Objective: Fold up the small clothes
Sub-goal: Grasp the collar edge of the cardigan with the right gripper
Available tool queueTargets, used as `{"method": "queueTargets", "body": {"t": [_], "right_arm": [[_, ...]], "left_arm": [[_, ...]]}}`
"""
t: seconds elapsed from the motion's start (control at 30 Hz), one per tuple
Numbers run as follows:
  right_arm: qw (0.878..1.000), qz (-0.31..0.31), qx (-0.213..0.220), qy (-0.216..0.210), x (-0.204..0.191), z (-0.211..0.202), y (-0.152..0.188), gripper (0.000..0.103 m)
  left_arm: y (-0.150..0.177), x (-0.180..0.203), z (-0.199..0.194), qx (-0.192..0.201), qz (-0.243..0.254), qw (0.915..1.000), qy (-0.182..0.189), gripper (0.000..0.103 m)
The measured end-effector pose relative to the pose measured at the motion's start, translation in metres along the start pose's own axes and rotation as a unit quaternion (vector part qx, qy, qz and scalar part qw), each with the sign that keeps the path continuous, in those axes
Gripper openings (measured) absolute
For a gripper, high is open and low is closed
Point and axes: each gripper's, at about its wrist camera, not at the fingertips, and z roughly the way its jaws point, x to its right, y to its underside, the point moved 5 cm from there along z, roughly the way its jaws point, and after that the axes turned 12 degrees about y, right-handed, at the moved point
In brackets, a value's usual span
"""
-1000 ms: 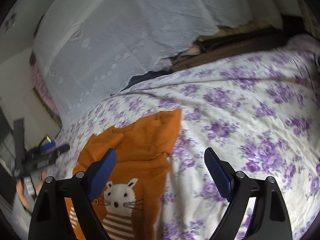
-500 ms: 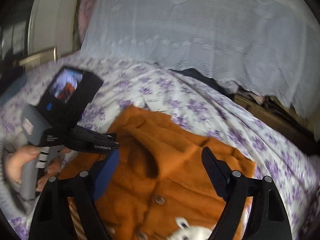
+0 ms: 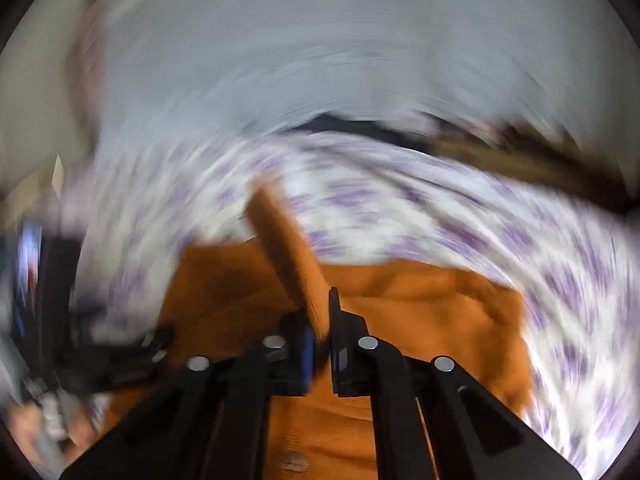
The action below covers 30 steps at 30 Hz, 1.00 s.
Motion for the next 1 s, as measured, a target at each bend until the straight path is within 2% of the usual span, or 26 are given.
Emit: {"method": "queueTargets", "body": {"t": [0.03, 0.07, 0.1, 0.13, 0.23, 0.3, 0.33, 0.43, 0.5, 0.53, 0.57, 0.63, 0.7, 0.77, 0.83, 0.9, 0.93, 1.0], "right_arm": [[0.999, 0.05, -0.017, 0.009, 0.031, 0.005, 0.007, 0.023], [0.997, 0.07, -0.04, 0.018, 0.051, 0.013, 0.016, 0.037], [0.995, 0.078, -0.065, 0.02, 0.066, 0.021, 0.027, 0.039], [0.992, 0.092, -0.084, 0.008, 0.083, 0.028, 0.04, 0.036], [0.981, 0.157, -0.086, -0.071, 0.105, 0.021, 0.049, 0.037], [0.973, 0.183, -0.09, -0.107, 0.108, 0.018, 0.044, 0.044], [0.972, 0.183, -0.095, -0.114, 0.105, 0.019, 0.042, 0.048], [0.978, 0.147, -0.113, -0.09, 0.093, 0.026, 0.038, 0.049], [0.982, 0.125, -0.117, -0.075, 0.087, 0.033, 0.038, 0.031], [0.984, 0.119, -0.113, -0.068, 0.086, 0.034, 0.037, 0.013], [0.985, 0.117, -0.105, -0.071, 0.085, 0.034, 0.034, 0.011], [0.989, 0.108, -0.071, -0.074, 0.085, 0.026, 0.021, 0.009], [0.993, 0.095, -0.025, -0.071, 0.088, 0.013, 0.003, 0.007], [0.995, 0.087, -0.005, -0.057, 0.095, 0.011, -0.005, 0.002], [0.996, 0.075, -0.029, -0.035, 0.103, 0.029, 0.004, 0.002], [0.993, 0.081, -0.084, -0.01, 0.114, 0.059, 0.029, 0.0], [0.988, 0.102, -0.109, -0.038, 0.121, 0.069, 0.037, 0.0], [0.986, 0.129, -0.099, -0.041, 0.134, 0.059, 0.028, 0.0]], "left_arm": [[0.0, 0.001, 0.0, 0.0, 0.002, 1.0, -0.003, 0.099], [0.001, 0.002, 0.0, 0.001, 0.005, 1.0, -0.007, 0.099], [0.001, 0.003, 0.0, 0.001, 0.006, 0.9999, -0.01, 0.099], [0.001, 0.004, -0.001, 0.002, 0.009, 0.9999, -0.012, 0.099], [0.002, 0.004, -0.009, 0.008, 0.001, 1.0, 0.0, 0.099], [0.0, 0.003, -0.018, 0.016, -0.01, 0.9996, 0.02, 0.099], [-0.002, 0.003, -0.022, 0.019, -0.016, 0.9993, 0.027, 0.099], [-0.015, 0.01, -0.031, 0.029, -0.022, 0.9979, 0.053, 0.099], [-0.023, 0.02, -0.029, 0.027, -0.008, 0.9988, 0.041, 0.099], [-0.026, 0.025, -0.026, 0.026, 0.004, 0.9993, 0.026, 0.099], [-0.032, 0.033, -0.019, 0.021, 0.021, 0.9996, 0.001, 0.099], [-0.035, 0.038, -0.009, 0.015, 0.031, 0.9991, -0.024, 0.099], [-0.035, 0.037, 0.001, 0.014, 0.027, 0.9989, -0.036, 0.099], [-0.029, 0.029, 0.008, 0.021, 0.014, 0.9986, -0.046, 0.099], [-0.023, 0.022, 0.011, 0.022, -0.001, 0.9988, -0.045, 0.099], [-0.018, 0.018, 0.01, 0.023, -0.012, 0.9988, -0.042, 0.099], [-0.017, 0.019, 0.009, 0.024, -0.008, 0.9986, -0.047, 0.099], [-0.015, 0.021, -0.001, 0.032, -0.007, 0.9983, -0.047, 0.099]]}}
